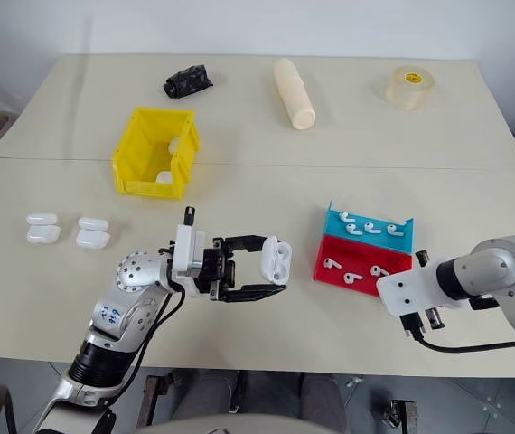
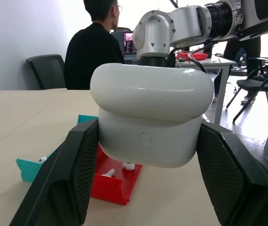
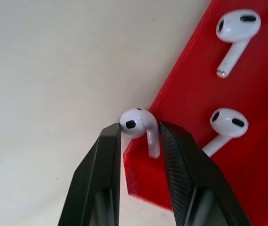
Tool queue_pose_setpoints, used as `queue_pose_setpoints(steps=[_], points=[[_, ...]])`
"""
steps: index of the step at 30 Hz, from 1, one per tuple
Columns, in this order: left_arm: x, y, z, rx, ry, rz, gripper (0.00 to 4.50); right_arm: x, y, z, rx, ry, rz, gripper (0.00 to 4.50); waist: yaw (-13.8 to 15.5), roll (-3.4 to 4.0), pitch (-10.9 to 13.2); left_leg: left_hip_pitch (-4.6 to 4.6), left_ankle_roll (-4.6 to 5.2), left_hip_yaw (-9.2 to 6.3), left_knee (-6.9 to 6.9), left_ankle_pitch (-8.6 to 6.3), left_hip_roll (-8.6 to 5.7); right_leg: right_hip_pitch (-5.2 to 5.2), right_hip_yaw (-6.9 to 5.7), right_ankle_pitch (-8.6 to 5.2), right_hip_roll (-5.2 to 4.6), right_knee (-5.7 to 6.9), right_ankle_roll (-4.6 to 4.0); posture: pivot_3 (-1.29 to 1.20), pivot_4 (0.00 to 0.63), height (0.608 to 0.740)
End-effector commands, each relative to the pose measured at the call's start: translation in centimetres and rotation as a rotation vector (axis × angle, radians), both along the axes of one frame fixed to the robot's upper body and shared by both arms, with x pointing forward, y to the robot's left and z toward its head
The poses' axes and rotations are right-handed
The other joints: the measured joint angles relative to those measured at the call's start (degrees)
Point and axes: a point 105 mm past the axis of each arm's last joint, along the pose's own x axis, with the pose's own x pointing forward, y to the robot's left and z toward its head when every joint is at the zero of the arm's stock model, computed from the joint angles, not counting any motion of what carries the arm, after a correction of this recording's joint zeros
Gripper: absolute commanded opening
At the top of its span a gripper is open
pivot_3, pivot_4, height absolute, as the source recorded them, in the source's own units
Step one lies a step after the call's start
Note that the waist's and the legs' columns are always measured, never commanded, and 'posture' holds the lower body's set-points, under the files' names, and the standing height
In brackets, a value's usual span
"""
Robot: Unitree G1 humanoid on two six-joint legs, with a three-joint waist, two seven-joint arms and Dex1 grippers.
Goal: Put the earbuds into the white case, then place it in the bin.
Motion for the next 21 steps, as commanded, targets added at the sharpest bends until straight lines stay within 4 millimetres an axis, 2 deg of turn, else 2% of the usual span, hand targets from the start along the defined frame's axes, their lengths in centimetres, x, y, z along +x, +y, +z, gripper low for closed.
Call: queue_pose_setpoints(steps=[1,17,21], points=[[-0.76,-0.13,1.06,-0.03,-0.038,-0.017,2.78,-0.24,0.45,0.06,0.009,-0.003,0.043,1.31,0.0,0.0,0.0,0.0,0.0,0.0,0.0,0.0,0.0,0.0,0.0,0.0,0.0,0.0,0.0,0.0,0.15,0.74],[-0.74,-0.14,1.14,-0.033,-0.036,-0.01,2.78,-0.14,0.2,-0.36,0.011,-0.007,0.066,1.31,0.0,0.0,0.0,0.0,0.0,0.0,0.01,0.0,-0.01,0.01,0.0,0.0,-0.01,0.01,0.0,0.0,0.15,0.74],[-0.72,-0.15,1.15,-0.034,-0.036,-0.01,2.78,-0.26,0.49,-0.55,0.024,0.001,0.063,0.56,-0.01,0.0,0.0,0.01,0.0,0.0,0.01,0.0,0.0,0.02,0.0,0.0,0.0,0.01,0.0,0.0,0.15,0.74]])
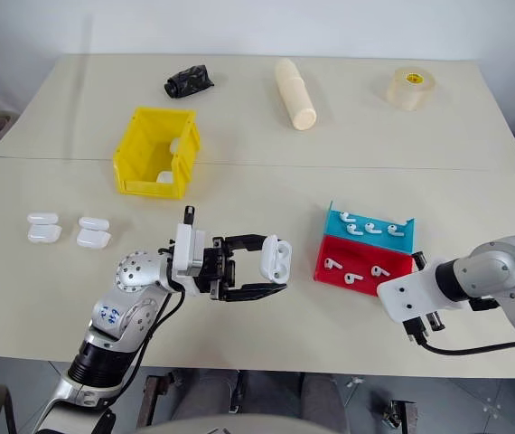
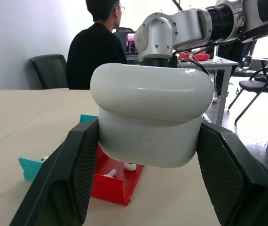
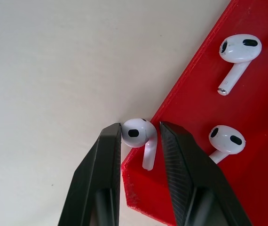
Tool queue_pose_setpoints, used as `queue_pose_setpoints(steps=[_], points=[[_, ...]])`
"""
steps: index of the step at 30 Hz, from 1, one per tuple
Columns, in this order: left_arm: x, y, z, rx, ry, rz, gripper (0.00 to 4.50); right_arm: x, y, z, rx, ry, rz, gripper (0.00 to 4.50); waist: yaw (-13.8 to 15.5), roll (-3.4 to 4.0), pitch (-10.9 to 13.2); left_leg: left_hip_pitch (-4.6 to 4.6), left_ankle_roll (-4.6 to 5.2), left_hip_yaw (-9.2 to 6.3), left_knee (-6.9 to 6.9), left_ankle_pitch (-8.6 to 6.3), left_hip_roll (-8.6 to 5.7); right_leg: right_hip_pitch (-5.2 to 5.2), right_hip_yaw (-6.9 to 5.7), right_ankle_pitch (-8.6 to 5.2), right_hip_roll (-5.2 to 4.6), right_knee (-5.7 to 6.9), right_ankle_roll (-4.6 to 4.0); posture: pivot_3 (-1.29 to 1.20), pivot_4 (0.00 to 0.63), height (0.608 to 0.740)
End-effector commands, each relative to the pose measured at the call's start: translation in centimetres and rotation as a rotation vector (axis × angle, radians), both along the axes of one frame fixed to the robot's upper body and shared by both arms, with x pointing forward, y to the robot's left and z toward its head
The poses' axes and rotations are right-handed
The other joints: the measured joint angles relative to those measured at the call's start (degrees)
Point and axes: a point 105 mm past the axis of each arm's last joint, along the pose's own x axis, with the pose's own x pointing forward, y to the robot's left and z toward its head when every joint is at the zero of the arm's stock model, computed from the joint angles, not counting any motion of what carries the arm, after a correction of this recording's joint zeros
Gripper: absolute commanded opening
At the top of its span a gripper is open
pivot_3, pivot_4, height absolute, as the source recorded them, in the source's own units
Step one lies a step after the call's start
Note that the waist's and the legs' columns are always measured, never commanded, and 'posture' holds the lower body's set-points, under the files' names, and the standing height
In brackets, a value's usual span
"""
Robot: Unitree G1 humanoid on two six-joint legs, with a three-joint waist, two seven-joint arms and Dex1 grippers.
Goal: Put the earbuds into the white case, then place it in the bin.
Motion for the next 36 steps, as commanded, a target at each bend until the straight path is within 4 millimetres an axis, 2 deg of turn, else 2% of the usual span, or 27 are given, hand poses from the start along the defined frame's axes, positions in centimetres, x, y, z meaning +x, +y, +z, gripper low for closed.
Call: queue_pose_setpoints(steps=[1,9,15,17,21,25,30,36], points=[[-0.8,-0.1,1.1,-0.031,-0.04,-0.018,2.78,-0.4,0.4,-0.5,0.018,0.026,-0.002,0.54,0.0,0.0,0.0,0.01,0.0,0.0,0.0,0.0,0.01,0.0,0.0,0.0,0.01,0.0,0.0,0.0,0.15,0.74],[-0.7,-0.1,1.0,-0.028,-0.042,-0.018,2.78,-0.4,1.1,0.0,0.083,0.02,-0.026,0.54,-0.02,-0.01,0.0,0.04,0.0,-0.01,-0.01,0.0,0.04,0.03,0.0,0.0,0.03,0.0,0.0,0.0,0.15,0.74],[-0.7,0.2,1.0,-0.024,-0.039,-0.018,2.78,-0.5,2.5,3.1,0.273,-0.013,-0.075,0.54,0.04,0.0,0.0,0.02,0.0,0.0,0.01,0.0,0.02,0.02,0.0,0.0,0.01,0.01,0.0,0.0,0.15,0.74],[-0.7,0.4,0.9,-0.021,-0.029,-0.03,2.78,-0.8,3.4,4.3,0.386,-0.02,-0.086,0.54,0.05,0.0,0.0,0.02,0.0,-0.01,0.0,0.0,0.03,0.02,0.0,0.0,0.02,0.01,0.0,0.0,0.15,0.74],[-0.3,0.5,0.8,-0.021,-0.01,-0.061,2.78,-1.2,6.2,6.9,0.781,-0.048,-0.12,0.54,0.1,-0.04,0.02,0.02,0.0,-0.05,0.01,0.0,0.06,0.05,-0.03,0.0,0.04,0.0,0.0,0.0,0.15,0.74],[0.3,0.8,0.8,-0.024,0.006,-0.065,2.78,-1.0,7.9,8.3,1.039,-0.059,-0.159,0.54,0.08,-0.04,0.02,0.03,0.0,-0.05,0.03,0.0,0.0,0.04,-0.01,0.01,0.0,0.05,0.01,0.0,0.15,0.74],[1.0,1.1,1.1,-0.028,0.028,-0.077,2.78,-0.7,9.3,11.7,1.464,-0.1,-0.171,0.54,0.0,-0.04,0.02,0.02,-0.01,-0.08,0.04,0.0,0.0,0.02,-0.03,0.0,0.0,0.08,0.01,0.0,0.15,0.74],[1.6,1.0,1.6,-0.042,0.051,-0.086,2.78,-0.8,10.6,12.7,1.658,-0.099,-0.181,0.54,-0.08,-0.02,0.01,0.02,-0.01,-0.09,0.03,0.01,-0.03,-0.01,-0.02,0.0,-0.02,0.13,0.01,0.0,0.15,0.74]])
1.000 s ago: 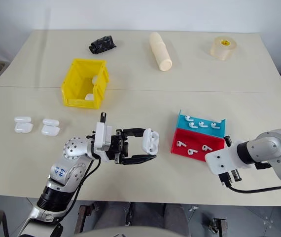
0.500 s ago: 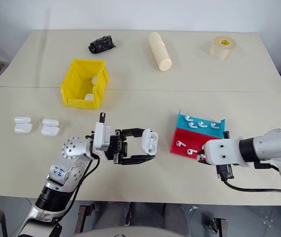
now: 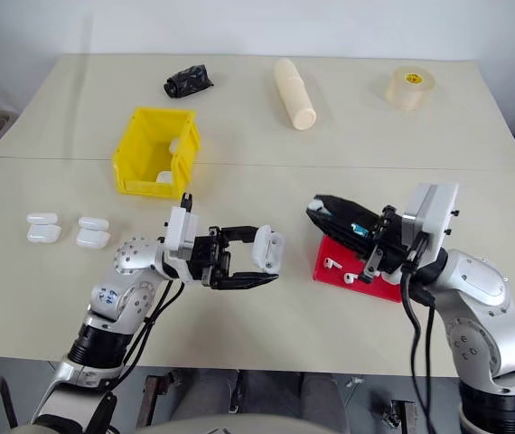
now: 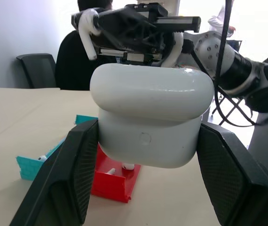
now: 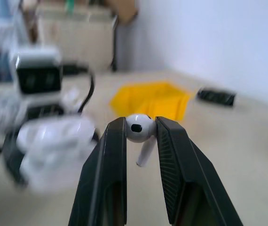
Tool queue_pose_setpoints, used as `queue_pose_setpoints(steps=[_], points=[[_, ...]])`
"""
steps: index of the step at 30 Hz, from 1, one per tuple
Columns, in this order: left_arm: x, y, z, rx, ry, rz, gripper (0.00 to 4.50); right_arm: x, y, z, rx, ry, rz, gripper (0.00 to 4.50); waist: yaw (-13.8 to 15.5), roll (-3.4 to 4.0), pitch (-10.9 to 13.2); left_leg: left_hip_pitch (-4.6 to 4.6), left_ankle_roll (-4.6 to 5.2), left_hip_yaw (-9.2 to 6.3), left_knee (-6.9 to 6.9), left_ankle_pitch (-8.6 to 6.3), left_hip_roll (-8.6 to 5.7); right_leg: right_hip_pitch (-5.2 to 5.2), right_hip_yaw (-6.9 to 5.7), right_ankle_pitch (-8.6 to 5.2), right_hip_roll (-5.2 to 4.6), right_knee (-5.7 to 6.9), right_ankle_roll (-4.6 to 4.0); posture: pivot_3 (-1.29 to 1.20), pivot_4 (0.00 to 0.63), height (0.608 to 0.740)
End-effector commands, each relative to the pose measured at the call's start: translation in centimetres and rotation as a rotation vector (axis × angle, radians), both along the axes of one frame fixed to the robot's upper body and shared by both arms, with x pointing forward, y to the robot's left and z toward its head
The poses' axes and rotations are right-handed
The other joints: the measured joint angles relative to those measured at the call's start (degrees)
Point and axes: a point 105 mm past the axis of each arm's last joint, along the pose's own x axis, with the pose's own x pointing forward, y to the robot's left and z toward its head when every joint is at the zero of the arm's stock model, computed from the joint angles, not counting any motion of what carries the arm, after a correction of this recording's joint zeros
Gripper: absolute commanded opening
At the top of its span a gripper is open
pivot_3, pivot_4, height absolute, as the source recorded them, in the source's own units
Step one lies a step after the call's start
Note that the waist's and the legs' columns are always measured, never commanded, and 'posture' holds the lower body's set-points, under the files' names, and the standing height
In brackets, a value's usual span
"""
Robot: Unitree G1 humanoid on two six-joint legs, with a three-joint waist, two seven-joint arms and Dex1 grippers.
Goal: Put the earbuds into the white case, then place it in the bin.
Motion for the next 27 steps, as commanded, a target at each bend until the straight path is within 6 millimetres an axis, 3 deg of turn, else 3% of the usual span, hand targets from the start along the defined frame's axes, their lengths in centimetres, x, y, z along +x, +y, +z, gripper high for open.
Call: queue_pose_setpoints(steps=[1,11,27], points=[[-0.1,-0.1,1.1,-0.038,-0.008,-0.027,2.78,-1.2,1.4,1.5,0.103,-0.067,0.038,0.54,-0.06,0.0,0.0,0.0,0.0,0.0,-0.01,0.0,0.0,0.0,0.0,0.0,0.0,0.01,0.0,0.0,0.15,0.74],[-0.2,-0.8,2.4,-0.064,0.014,-0.067,2.78,-2.0,3.4,0.4,0.169,-0.086,0.099,0.54,-0.28,0.01,0.0,0.01,-0.01,-0.01,-0.03,0.01,-0.01,-0.04,0.01,0.0,0.02,0.05,0.0,0.0,0.15,0.74],[-0.8,-1.4,3.0,-0.078,0.016,-0.096,2.78,-1.5,3.8,-2.3,0.109,-0.034,0.105,0.54,-0.52,0.01,0.0,0.01,-0.01,-0.01,-0.04,0.0,-0.01,-0.04,0.02,0.0,0.02,0.04,0.0,0.0,0.15,0.74]])
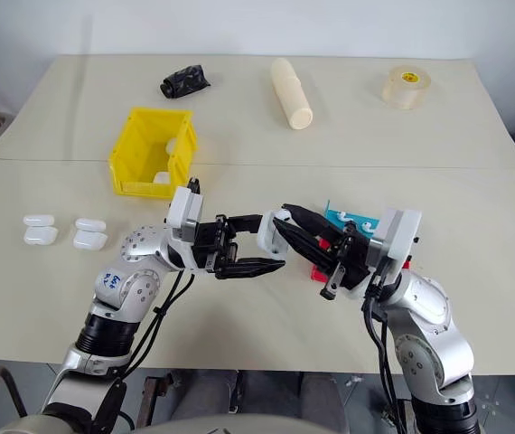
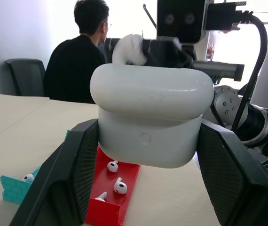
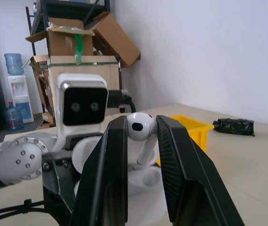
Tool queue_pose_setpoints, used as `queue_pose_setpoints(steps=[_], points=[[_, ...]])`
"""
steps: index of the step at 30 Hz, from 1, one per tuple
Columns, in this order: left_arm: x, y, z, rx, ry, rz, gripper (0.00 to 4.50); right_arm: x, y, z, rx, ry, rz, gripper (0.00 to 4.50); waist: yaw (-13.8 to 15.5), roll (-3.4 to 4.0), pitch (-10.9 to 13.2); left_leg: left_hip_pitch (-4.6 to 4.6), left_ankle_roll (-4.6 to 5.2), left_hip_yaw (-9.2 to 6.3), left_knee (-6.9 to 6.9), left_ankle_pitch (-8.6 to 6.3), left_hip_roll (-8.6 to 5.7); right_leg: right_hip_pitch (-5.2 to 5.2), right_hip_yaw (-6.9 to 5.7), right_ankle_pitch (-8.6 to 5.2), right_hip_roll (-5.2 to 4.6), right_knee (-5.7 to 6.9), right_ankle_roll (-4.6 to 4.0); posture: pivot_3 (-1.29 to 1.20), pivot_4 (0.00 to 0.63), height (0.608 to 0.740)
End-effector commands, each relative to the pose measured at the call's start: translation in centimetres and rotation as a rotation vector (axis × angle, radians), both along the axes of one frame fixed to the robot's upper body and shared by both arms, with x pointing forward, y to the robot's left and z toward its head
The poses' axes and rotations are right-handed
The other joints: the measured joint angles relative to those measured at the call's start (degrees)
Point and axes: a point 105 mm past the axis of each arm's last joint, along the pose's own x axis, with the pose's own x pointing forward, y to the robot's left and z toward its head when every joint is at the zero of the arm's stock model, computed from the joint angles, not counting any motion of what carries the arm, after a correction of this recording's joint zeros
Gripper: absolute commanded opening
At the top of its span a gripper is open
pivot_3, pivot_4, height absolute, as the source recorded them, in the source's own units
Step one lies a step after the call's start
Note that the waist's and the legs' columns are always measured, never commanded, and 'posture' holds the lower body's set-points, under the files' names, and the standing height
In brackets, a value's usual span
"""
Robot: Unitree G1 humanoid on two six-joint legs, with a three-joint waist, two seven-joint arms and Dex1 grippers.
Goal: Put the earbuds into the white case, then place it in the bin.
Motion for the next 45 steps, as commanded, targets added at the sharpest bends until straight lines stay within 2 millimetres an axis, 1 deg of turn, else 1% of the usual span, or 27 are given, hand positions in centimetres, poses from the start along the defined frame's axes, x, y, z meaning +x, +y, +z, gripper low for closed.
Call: queue_pose_setpoints(steps=[1,8,11,13,16,21,23,26,29,33,36,39,41,42,45], points=[[-0.8,-0.3,1.6,-0.041,-0.061,-0.034,2.78,-0.2,0.1,-0.2,-0.006,-0.016,0.006,0.54,0.01,0.0,0.0,0.0,0.0,0.0,0.0,0.0,0.0,0.0,0.0,0.0,0.0,0.0,0.0,0.0,0.15,0.74],[-1.1,-0.4,1.7,-0.05,-0.065,-0.03,2.78,0.2,-0.1,-1.3,-0.043,-0.002,0.004,0.54,-0.18,0.0,0.0,0.0,0.0,0.0,-0.01,0.0,0.0,0.0,0.0,0.0,0.0,-0.01,0.0,0.0,0.15,0.74],[-1.1,-0.4,1.8,-0.052,-0.067,-0.026,2.78,0.2,0.2,-1.7,-0.04,0.039,0.041,0.54,-0.25,0.0,0.0,0.0,0.0,0.0,-0.01,0.0,0.0,0.0,0.0,0.0,0.0,-0.01,0.0,0.0,0.15,0.74],[-1.0,-0.5,1.8,-0.054,-0.07,-0.024,2.78,0.0,0.5,-1.7,-0.027,0.055,0.077,1.28,-0.29,0.0,0.0,0.0,0.0,0.0,-0.01,0.0,0.01,0.0,0.0,0.0,0.0,-0.01,0.0,0.0,0.15,0.74],[-1.0,-0.5,1.9,-0.056,-0.074,-0.024,2.78,0.0,1.0,-1.1,-0.008,0.031,0.092,2.19,-0.54,0.0,0.0,0.0,0.0,-0.01,-0.01,0.0,0.01,0.0,0.0,0.0,0.0,-0.01,0.0,0.0,0.15,0.74],[-0.9,-0.6,1.9,-0.058,-0.075,-0.023,2.78,0.0,1.0,-1.0,-0.028,0.015,0.093,3.85,-0.79,0.0,0.0,0.0,0.0,-0.02,-0.04,0.0,0.02,0.0,-0.01,0.0,0.0,-0.02,0.0,0.0,0.15,0.74],[-0.8,-0.5,1.7,-0.053,-0.069,-0.009,2.78,-0.2,0.0,-0.4,-0.04,-0.004,0.068,4.46,-0.68,0.0,0.0,0.0,0.0,-0.02,-0.02,0.0,0.0,0.01,-0.01,0.0,-0.01,-0.02,0.0,0.0,0.15,0.74],[-0.4,0.2,1.0,-0.035,-0.055,0.028,2.78,-0.4,-1.9,0.4,-0.077,-0.028,0.007,4.46,-0.57,0.0,0.0,-0.01,0.0,-0.03,-0.01,0.0,-0.05,0.01,-0.01,0.0,-0.05,-0.03,0.0,0.0,0.15,0.74],[-0.1,1.1,-0.1,0.007,-0.047,0.066,2.78,-0.7,-4.9,0.2,-0.148,-0.014,-0.08,4.46,-0.55,0.0,0.0,-0.01,0.0,-0.03,-0.04,0.0,-0.05,0.04,-0.01,0.0,-0.05,-0.07,0.0,0.0,0.15,0.74],[0.4,2.0,-1.3,0.07,-0.07,0.129,2.78,-1.2,-9.4,-1.2,-0.267,0.047,-0.194,4.46,-0.37,0.0,0.0,0.0,0.01,0.0,-0.07,0.0,-0.07,0.04,-0.01,0.0,-0.02,-0.08,0.0,0.0,0.15,0.74],[0.7,2.4,-1.3,0.079,-0.082,0.181,2.78,-1.2,-12.9,-2.6,-0.369,0.093,-0.287,4.46,0.0,0.0,0.0,0.03,0.03,0.03,-0.05,0.0,-0.13,0.09,0.0,0.0,-0.03,-0.08,0.0,0.0,0.15,0.74],[0.5,2.6,-1.5,0.096,-0.094,0.205,2.78,-0.8,-16.3,-3.2,-0.424,0.111,-0.382,4.46,0.05,0.0,0.0,0.05,0.04,0.08,-0.05,0.0,-0.2,0.08,0.05,0.0,-0.03,-0.07,0.0,0.0,0.15,0.74],[0.2,2.6,-1.5,0.092,-0.088,0.211,2.78,-0.5,-17.5,-3.3,-0.452,0.121,-0.407,4.46,0.02,0.0,0.0,0.07,0.04,0.09,-0.07,0.0,-0.17,0.08,0.07,0.0,-0.03,-0.07,0.0,0.0,0.15,0.74],[0.2,2.6,-1.5,0.089,-0.088,0.212,2.78,-0.4,-17.8,-3.4,-0.466,0.128,-0.402,4.46,0.03,0.0,0.0,0.08,0.04,0.11,-0.07,0.0,-0.13,0.08,0.08,0.0,-0.03,-0.07,0.0,0.0,0.15,0.74],[0.0,2.3,-1.5,0.082,-0.09,0.221,2.78,0.4,-17.7,-3.1,-0.514,0.133,-0.373,4.46,0.06,0.0,0.0,0.07,0.04,0.11,-0.05,0.0,-0.02,0.08,0.08,0.0,-0.03,-0.07,0.0,0.0,0.15,0.74]])
